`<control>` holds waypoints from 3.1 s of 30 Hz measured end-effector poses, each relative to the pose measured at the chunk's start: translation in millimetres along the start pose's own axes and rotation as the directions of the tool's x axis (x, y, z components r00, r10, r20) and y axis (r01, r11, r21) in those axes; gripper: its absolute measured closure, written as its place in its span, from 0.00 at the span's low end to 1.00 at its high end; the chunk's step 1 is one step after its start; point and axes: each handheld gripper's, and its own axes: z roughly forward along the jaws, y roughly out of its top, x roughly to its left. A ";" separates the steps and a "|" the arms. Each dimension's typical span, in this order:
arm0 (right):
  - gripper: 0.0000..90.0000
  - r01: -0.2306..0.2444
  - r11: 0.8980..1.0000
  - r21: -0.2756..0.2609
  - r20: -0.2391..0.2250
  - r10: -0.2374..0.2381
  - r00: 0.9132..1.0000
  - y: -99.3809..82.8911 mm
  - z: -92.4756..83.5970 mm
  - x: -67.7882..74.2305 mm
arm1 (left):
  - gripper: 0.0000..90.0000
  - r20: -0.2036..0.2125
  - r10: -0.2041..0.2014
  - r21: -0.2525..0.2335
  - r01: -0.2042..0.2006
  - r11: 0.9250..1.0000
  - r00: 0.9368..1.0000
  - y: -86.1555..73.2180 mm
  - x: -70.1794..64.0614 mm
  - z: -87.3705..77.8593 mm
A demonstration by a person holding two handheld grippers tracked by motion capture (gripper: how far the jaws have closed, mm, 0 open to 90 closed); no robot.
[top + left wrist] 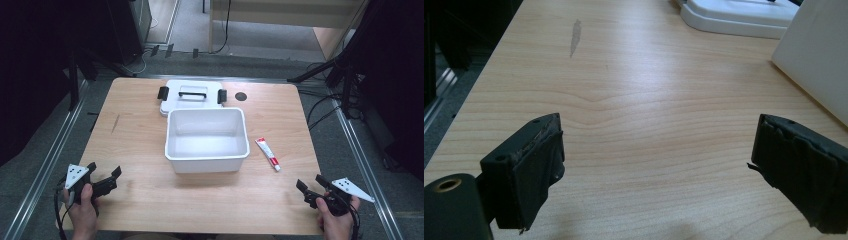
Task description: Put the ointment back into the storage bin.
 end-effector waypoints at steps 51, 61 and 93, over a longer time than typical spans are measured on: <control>0.35 0.125 0.478 0.869 0.011 -0.272 0.962 109.0 104.8 56.9 | 0.08 0.012 -0.013 0.006 0.013 1.000 1.000 0.6 1.9 1.2; 0.48 0.148 0.483 0.863 -0.021 -0.259 0.966 119.0 125.8 71.7 | 0.08 0.013 -0.013 0.012 0.013 1.000 1.000 0.8 2.1 1.5; 0.72 0.097 0.460 0.883 0.031 -0.263 0.964 124.0 176.2 88.3 | 0.08 0.020 -0.017 0.015 0.016 1.000 1.000 1.0 2.4 2.0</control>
